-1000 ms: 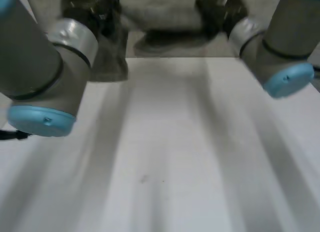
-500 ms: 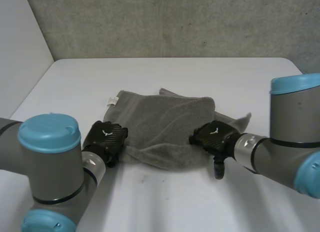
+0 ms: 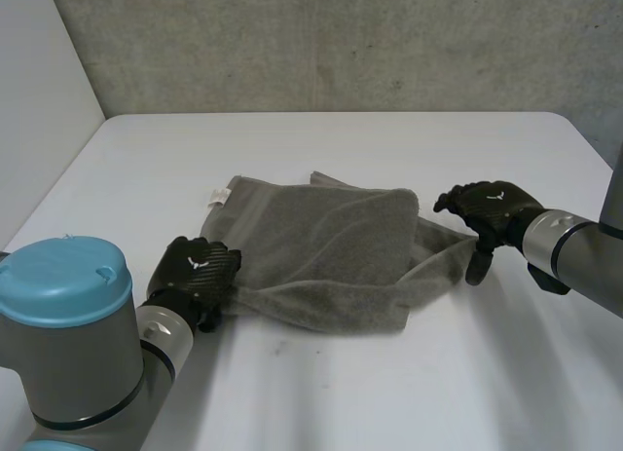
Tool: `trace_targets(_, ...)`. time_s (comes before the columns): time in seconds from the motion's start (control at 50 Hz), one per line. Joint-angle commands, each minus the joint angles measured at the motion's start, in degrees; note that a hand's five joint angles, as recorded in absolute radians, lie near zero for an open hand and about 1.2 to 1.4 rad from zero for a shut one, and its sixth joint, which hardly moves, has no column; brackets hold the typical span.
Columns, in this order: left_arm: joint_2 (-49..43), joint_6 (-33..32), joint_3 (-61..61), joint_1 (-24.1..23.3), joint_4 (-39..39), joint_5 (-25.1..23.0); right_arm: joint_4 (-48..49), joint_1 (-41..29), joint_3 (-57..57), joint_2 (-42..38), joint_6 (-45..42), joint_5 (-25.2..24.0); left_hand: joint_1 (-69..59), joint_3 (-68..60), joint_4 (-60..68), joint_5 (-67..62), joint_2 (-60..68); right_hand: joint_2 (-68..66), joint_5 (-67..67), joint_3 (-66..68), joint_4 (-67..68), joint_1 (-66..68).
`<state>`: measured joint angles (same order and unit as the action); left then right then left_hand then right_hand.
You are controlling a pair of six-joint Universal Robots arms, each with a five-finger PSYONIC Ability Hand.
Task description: Fold the towel.
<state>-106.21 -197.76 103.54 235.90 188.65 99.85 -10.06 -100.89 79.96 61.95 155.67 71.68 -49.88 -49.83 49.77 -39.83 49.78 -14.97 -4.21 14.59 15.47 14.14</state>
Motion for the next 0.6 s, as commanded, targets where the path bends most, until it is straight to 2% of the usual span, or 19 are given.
trace_targets(0.02,0.0,0.0,0.0,0.6,0.0,0.0,2.9,1.1,-2.2,-6.0,-2.8,0.3,-6.1,-6.1,6.2,-6.1,6.2,-2.3,-3.1,2.7,1.8,3.2)
trace_targets(0.08,0.0,0.0,0.0,0.6,0.0,0.0,5.0,1.2,-3.7,-9.0,-3.3,0.7,-5.6,-5.6,5.7,-5.6,5.7,-8.1,-8.8,8.4,7.6,8.9)
trace_targets(0.12,0.0,0.0,0.1,0.7,0.0,0.0,7.0,1.1,-5.2,-11.4,-3.3,0.8,-4.6,-4.6,4.7,-4.6,4.7,-21.1,-21.9,21.5,20.6,21.9)
trace_targets(0.14,0.0,0.0,0.1,0.8,0.0,0.0,7.0,1.1,-5.2,-11.4,-3.3,0.8,-3.9,-4.0,4.0,-4.0,4.0,-21.2,-21.9,21.6,20.7,22.0)
trace_targets(0.18,0.0,0.0,0.2,0.8,0.0,0.0,8.4,1.2,-6.4,-13.0,-3.2,1.0,-2.6,-2.6,2.7,-2.6,2.7,-48.1,-48.9,48.5,47.6,49.0)
trace_targets(0.2,0.0,0.0,0.2,0.9,0.0,0.0,8.4,1.2,-6.4,-13.0,-3.2,1.0,-1.2,-1.3,1.3,-1.3,1.3,-48.3,-49.0,48.6,47.8,49.1)
trace_targets(0.22,0.0,0.0,0.2,0.9,0.0,0.0,8.6,1.2,-7.0,-13.2,-3.0,1.4,-1.2,-1.3,1.3,-1.3,1.3,-60.6,-61.4,61.0,60.1,61.4)
trace_targets(0.26,0.0,0.0,0.2,0.9,0.0,0.0,8.6,1.5,-7.3,-13.1,-2.8,1.9,1.8,1.8,-1.7,1.8,-1.7,-65.0,-65.7,65.4,64.5,65.8)
trace_targets(0.34,-0.1,-0.1,0.1,1.0,0.0,-0.1,7.8,4.3,-6.3,-8.8,-2.7,2.9,7.0,7.0,-6.9,7.0,-6.9,-65.0,-65.8,65.4,64.5,65.9)
trace_targets(0.38,-0.6,-0.1,0.1,1.4,0.0,-0.4,7.4,5.3,-5.5,-5.8,-2.8,2.8,20.8,20.7,-20.6,20.7,-20.6,-65.0,-65.8,65.4,64.5,65.9)
trace_targets(0.4,-0.6,-0.1,0.1,1.4,0.0,-0.4,6.6,6.4,-4.5,-2.9,-3.0,2.4,20.8,20.8,-20.7,20.8,-20.7,-65.0,-65.8,65.4,64.5,65.9)
trace_targets(0.44,-0.9,-0.3,0.0,2.3,0.0,-0.5,5.2,7.5,-3.4,-0.6,-3.4,2.0,35.7,35.7,-35.6,35.7,-35.6,-65.0,-65.8,65.4,64.5,65.9)
trace_targets(0.52,-1.8,-0.3,-0.3,3.0,0.0,-0.6,2.1,10.2,-1.0,3.7,-3.6,0.7,36.5,36.4,-36.4,36.4,-36.4,-65.0,-65.8,65.4,64.5,65.9)
trace_targets(0.6,-3.0,-0.3,-0.5,3.9,0.0,-0.7,1.2,13.4,4.4,8.1,-3.8,-3.5,36.5,36.4,-36.4,36.4,-36.4,-65.0,-65.8,65.4,64.5,65.9)
